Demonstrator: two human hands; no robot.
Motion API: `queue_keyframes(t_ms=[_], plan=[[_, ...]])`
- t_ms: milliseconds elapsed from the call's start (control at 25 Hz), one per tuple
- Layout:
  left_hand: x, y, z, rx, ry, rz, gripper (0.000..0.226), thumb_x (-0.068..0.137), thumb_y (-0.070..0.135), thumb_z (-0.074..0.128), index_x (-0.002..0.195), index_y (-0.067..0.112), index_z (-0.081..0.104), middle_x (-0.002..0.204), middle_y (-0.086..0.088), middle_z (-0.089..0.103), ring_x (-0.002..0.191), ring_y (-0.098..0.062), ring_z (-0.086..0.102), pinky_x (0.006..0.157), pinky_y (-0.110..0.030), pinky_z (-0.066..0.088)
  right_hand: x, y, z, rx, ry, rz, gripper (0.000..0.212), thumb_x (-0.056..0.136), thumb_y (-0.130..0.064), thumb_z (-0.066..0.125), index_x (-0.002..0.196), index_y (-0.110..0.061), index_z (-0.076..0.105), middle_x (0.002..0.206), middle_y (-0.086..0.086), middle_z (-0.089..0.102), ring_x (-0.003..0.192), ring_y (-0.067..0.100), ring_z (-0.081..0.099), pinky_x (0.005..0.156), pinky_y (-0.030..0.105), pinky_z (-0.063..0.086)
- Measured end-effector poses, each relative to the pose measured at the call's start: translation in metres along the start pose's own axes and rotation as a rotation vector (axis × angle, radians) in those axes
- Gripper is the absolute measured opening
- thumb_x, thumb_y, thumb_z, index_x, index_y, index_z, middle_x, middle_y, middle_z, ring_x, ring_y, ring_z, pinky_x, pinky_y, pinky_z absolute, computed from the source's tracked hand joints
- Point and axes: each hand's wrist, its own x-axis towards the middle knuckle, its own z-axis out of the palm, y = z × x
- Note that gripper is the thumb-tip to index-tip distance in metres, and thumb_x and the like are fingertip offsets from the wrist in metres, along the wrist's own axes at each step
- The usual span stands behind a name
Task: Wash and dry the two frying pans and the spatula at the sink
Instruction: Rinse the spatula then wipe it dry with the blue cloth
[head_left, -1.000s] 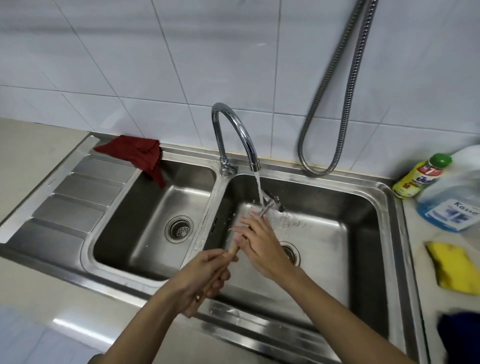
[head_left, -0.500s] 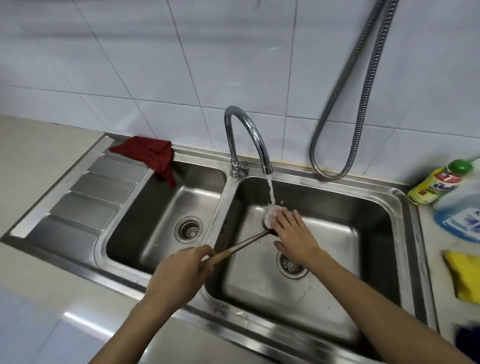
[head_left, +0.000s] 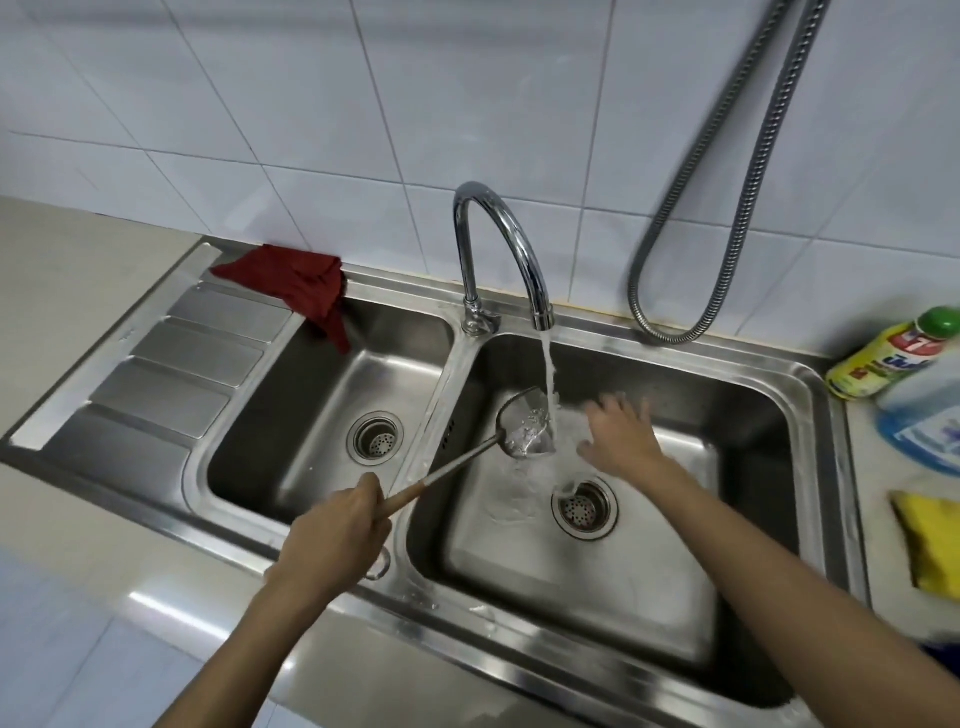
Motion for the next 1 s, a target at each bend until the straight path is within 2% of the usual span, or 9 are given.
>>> queue_keyframes(t_ms=[120,240,320,440,600,720,800,880,1000], plan=[[0.010,-0.009,0.002,-0.015,-0.012,-0.061,0.017,0.096,0.034,0.050,0.092,0.018,0.045,0.078,0.006,0.055,0.067,-0.019,0.056,0.057,-0.030,0.040,0.053,-0.012,-0.044,0.366,0.028,-0.156,0.051,0.091,-0.024,0.057,0.139,-0.013,0.042,0.141,0.011,0.043,0.124,0.032,0.048,0.104,0.041,0.040],[0.020,-0.013,-0.002,0.025,0.006,-0.047,0.017,0.098,0.036,0.047,0.093,0.021,0.044,0.081,0.007,0.058,0.066,-0.016,0.055,0.054,-0.028,0.035,0.101,-0.035,-0.072,0.431,-0.107,-0.369,0.048,0.094,-0.031,0.055,0.135,-0.008,0.047,0.136,0.015,0.052,0.126,0.032,0.048,0.108,0.044,0.035],[0.028,-0.014,-0.007,0.036,0.014,-0.057,0.014,0.097,0.036,0.048,0.094,0.022,0.045,0.084,0.006,0.061,0.067,-0.014,0.056,0.054,-0.029,0.039,0.121,-0.046,-0.077,0.448,-0.126,-0.473,0.054,0.095,-0.038,0.052,0.143,-0.018,0.038,0.129,-0.004,0.056,0.119,0.018,0.048,0.109,0.038,0.032],[0.035,-0.014,-0.008,0.044,0.062,-0.059,0.015,0.095,0.036,0.051,0.097,0.022,0.045,0.087,0.005,0.060,0.072,-0.020,0.060,0.060,-0.037,0.050,0.143,-0.061,-0.071,0.466,0.036,-0.500,0.055,0.088,-0.064,0.044,0.129,-0.027,0.049,0.102,-0.027,0.046,0.086,-0.010,0.047,0.092,0.027,0.044],[0.036,-0.015,0.001,0.009,0.083,-0.084,0.018,0.093,0.034,0.055,0.096,0.021,0.044,0.085,0.004,0.055,0.068,-0.021,0.057,0.057,-0.037,0.047,0.163,-0.078,-0.053,0.402,0.209,-0.432,0.049,0.089,-0.065,0.037,0.104,-0.021,0.053,0.085,-0.013,0.044,0.067,-0.010,0.040,0.060,0.004,0.028],[0.032,-0.018,0.002,0.069,0.067,-0.099,0.019,0.092,0.037,0.055,0.096,0.022,0.044,0.087,0.005,0.057,0.068,-0.020,0.058,0.053,-0.033,0.041,0.182,-0.073,-0.042,0.520,0.262,-0.374,0.032,0.089,-0.065,0.034,0.087,-0.036,0.047,0.076,-0.012,0.050,0.062,-0.004,0.052,0.059,0.007,0.040],[0.031,-0.020,0.000,0.094,0.053,-0.096,0.020,0.092,0.039,0.055,0.095,0.023,0.044,0.087,0.005,0.059,0.067,-0.018,0.059,0.053,-0.030,0.040,0.193,-0.068,-0.037,0.595,0.231,-0.337,0.016,0.090,-0.058,0.041,0.080,-0.045,0.040,0.080,-0.011,0.054,0.069,0.010,0.056,0.068,0.025,0.048],[0.033,-0.020,-0.001,0.089,0.025,-0.106,0.021,0.092,0.042,0.055,0.091,0.024,0.045,0.080,0.005,0.062,0.064,-0.018,0.057,0.055,-0.032,0.043,0.164,-0.068,-0.056,0.696,0.208,-0.303,0.013,0.093,-0.041,0.050,0.084,-0.049,0.045,0.088,-0.009,0.052,0.079,0.014,0.051,0.078,0.032,0.044],[0.048,-0.018,0.002,-0.044,-0.079,-0.070,0.029,0.091,0.048,0.055,0.083,0.021,0.050,0.069,0.003,0.064,0.063,-0.020,0.061,0.061,-0.036,0.053,0.087,-0.046,-0.055,0.815,0.199,-0.219,0.022,0.096,-0.027,0.053,0.116,-0.019,0.058,0.100,-0.005,0.058,0.089,0.009,0.053,0.084,0.031,0.045]])
